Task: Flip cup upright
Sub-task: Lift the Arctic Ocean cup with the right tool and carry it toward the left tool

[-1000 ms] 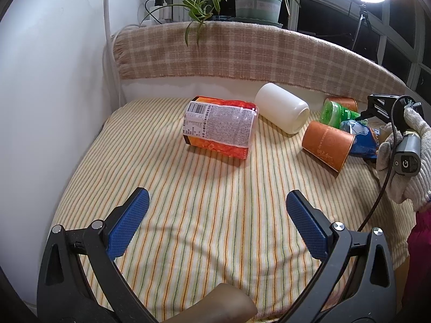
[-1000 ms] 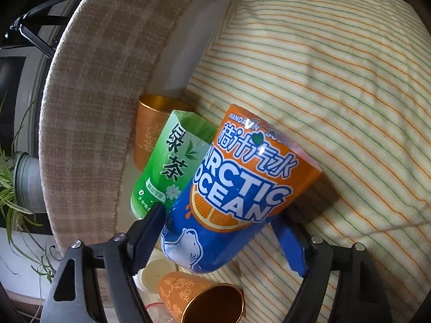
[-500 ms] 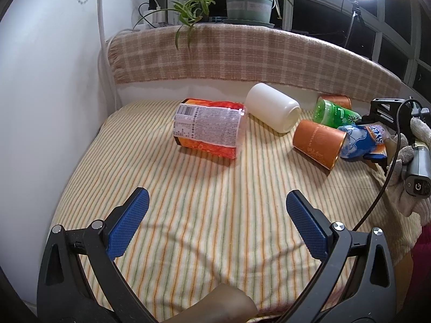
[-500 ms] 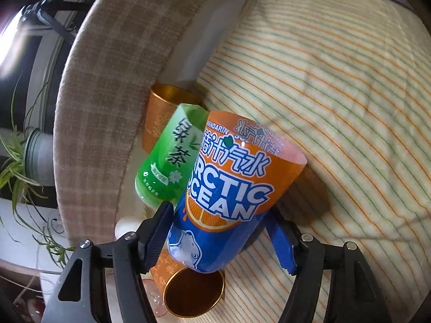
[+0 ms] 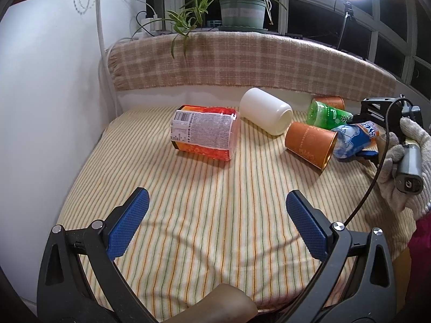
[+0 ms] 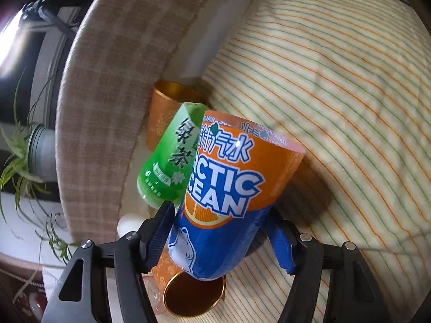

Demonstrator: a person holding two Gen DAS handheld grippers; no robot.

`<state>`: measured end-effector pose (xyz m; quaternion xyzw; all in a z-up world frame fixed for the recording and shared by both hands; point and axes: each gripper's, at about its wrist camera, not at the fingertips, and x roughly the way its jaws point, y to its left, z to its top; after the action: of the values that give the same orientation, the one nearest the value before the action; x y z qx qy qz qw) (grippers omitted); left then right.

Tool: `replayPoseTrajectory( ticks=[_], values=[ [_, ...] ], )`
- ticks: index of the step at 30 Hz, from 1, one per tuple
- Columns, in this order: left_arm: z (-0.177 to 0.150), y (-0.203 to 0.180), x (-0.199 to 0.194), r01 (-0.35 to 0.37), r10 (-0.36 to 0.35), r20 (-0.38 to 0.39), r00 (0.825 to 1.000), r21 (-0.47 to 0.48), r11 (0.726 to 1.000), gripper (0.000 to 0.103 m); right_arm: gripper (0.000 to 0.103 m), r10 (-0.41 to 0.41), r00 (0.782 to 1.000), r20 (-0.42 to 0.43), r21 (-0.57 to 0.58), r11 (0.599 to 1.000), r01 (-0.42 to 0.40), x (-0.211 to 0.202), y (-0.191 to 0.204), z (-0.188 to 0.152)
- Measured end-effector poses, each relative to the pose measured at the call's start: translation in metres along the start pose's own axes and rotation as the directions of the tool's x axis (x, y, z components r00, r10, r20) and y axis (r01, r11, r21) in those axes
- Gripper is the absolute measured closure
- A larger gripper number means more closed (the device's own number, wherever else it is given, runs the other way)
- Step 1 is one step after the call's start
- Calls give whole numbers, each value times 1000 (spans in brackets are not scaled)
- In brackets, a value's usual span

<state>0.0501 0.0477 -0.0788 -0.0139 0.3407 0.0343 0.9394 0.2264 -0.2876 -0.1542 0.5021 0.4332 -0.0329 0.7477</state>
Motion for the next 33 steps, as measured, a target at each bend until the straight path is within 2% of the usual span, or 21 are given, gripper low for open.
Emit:
replayPoseTrajectory(
  ticks=[6, 10, 14, 16, 20, 22, 28, 31, 33],
  values=[
    [2, 1, -4, 4, -4, 6, 1000, 6, 1000, 0, 34, 22, 997, -69, -123, 992, -30, -23, 2, -11],
    [4, -2, -4, 12, -12, 2, 1000, 9, 1000, 0, 34, -20, 994, -111, -269, 963, -11, -43, 5, -22],
    [5, -8, -2, 34, -34, -7, 999, 15, 999, 0, 34, -47, 988, -144, -343, 939, -5, -58, -1, -30],
    [5, -11, 0, 55, -54, -16, 998, 22, 998, 0, 34, -62, 980, -188, -388, 921, -16, -64, -2, -37],
    [3, -14, 10, 110, -109, -72, 991, 7, 994, 0, 34, -110, 953, -284, -505, 862, -51, -63, 3, -55],
    [2, -14, 15, 135, -136, -100, 986, -16, 991, 0, 34, -150, 933, -327, -593, 801, -79, -59, 11, -70],
    [0, -14, 24, 201, -209, -161, 965, -66, 977, 0, 33, -278, 847, -453, -737, 652, -181, -34, 26, -116],
    [-1, -13, 24, 234, -246, -179, 953, -90, 968, 0, 33, -302, 828, -472, -756, 622, -204, -27, 28, -134],
    [-1, -10, 25, 249, -266, -189, 945, -112, 962, 0, 32, -299, 816, -494, -753, 617, -229, -22, 31, -141]
  ],
)
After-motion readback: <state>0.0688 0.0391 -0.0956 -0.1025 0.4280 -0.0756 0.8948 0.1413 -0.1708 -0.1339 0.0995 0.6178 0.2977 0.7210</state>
